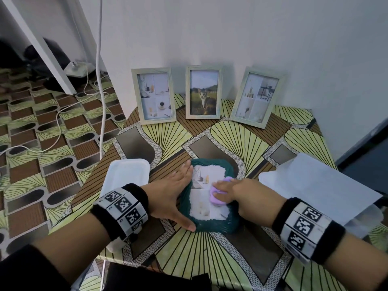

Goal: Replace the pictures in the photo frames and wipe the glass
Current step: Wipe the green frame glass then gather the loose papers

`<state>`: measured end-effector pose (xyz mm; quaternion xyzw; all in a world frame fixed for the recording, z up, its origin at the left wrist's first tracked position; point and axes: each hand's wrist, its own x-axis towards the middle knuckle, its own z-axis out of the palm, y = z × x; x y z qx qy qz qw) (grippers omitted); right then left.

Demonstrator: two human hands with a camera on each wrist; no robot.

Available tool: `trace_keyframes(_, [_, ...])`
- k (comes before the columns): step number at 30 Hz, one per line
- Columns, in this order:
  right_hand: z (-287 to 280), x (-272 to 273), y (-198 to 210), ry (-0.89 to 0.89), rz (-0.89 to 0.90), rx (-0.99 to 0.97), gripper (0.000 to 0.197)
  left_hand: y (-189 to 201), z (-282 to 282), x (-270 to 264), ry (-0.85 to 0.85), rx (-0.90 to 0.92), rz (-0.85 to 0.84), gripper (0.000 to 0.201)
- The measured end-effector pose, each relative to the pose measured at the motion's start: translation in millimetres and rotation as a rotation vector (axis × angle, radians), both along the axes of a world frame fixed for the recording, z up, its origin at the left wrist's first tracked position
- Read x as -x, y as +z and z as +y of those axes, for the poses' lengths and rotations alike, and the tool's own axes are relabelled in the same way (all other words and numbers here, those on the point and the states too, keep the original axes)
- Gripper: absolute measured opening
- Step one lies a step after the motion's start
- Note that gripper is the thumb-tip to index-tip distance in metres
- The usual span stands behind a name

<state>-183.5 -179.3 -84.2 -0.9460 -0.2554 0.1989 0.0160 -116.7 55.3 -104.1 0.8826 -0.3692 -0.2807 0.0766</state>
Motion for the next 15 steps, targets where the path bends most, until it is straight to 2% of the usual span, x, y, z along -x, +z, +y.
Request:
trace_keyframes(3, [14,-17,-3,-0.019,-0.008,0.067,0.070,0,-1,0,0.006,0.004,0.005,0.146])
trace_keyframes(8, [41,-35,-6,-0.078,0.002,0.068,0.083,-1,-1,0,0.001,0.036,-0.007,0.146])
trace_keyframes(15, [54,-9,-9,-0.104,0.054,-0.093,0.076,-5,1,-2,0.001,0.026,-0.023,0.146])
